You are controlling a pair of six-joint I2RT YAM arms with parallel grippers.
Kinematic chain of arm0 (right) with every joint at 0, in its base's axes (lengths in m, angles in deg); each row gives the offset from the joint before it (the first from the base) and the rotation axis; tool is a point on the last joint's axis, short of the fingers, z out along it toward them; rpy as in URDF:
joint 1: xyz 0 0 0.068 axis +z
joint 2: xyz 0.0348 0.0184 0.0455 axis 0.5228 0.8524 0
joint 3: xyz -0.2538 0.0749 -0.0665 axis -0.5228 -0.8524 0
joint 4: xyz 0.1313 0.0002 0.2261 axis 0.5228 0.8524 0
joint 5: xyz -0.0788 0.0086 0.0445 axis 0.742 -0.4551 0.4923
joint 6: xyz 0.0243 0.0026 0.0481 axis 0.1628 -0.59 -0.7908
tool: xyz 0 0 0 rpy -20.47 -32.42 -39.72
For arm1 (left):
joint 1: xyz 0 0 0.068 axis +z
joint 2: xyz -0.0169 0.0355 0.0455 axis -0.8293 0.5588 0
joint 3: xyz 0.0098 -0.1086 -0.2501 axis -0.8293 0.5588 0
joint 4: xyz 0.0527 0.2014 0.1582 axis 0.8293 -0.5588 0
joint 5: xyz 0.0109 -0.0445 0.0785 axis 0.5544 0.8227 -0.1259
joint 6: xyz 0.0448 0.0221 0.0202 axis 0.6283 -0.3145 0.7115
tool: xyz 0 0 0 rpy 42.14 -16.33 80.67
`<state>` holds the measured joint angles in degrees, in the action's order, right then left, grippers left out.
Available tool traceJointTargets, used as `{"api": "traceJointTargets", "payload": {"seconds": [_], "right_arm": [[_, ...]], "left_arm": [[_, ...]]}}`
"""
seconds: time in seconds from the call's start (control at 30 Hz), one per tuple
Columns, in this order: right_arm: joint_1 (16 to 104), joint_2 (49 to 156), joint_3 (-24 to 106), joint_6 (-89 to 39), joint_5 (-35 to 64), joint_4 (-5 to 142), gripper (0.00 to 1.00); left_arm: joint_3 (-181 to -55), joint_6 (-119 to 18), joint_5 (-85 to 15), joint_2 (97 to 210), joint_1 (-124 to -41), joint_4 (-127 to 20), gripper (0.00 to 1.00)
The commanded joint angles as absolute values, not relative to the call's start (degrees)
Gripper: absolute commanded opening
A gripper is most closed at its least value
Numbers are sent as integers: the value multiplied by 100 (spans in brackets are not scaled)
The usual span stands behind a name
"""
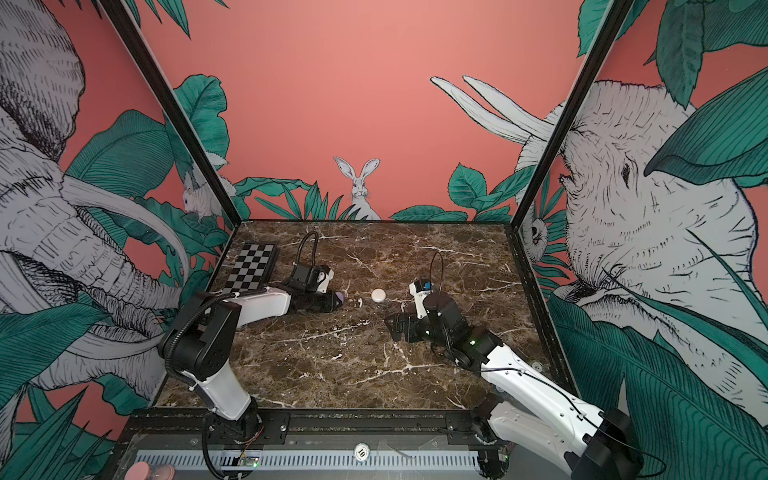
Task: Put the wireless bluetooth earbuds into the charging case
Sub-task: 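Lower the lavender case onto the table with the left gripper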
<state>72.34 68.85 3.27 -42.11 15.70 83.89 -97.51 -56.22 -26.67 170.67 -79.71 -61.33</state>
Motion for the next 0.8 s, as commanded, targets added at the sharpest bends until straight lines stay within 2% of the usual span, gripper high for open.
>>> {"api": "traceJointTargets", "payload": {"seconds": [0.0, 0.3, 0.4, 0.57, 0.63, 0.77], "right_arm": [[7213, 6873, 317, -4272, 1511, 8175, 98], [7208, 6848, 307, -4298, 1451, 8174, 98], [7210, 6847, 308, -4293, 1457, 8169, 98], [7211, 6880, 325, -4304, 1381, 8134, 98], [7208, 6882, 333, -4302, 1370, 8148, 98], [7213, 6891, 352, -4284, 1360, 8158, 98]], "left_arm": [[-9845, -5623, -2677, 17090, -7945, -6355, 7], [-9914, -5623, -2716, 17139, -7941, -6609, 13], [-9992, -5610, -2741, 17156, -7945, -6776, 17], [-10082, -5615, -2835, 17212, -7942, -7032, 18], [-10082, -5623, -2851, 17229, -7945, -7052, 23], [-10074, -5640, -2908, 17230, -7940, -7087, 27]]}}
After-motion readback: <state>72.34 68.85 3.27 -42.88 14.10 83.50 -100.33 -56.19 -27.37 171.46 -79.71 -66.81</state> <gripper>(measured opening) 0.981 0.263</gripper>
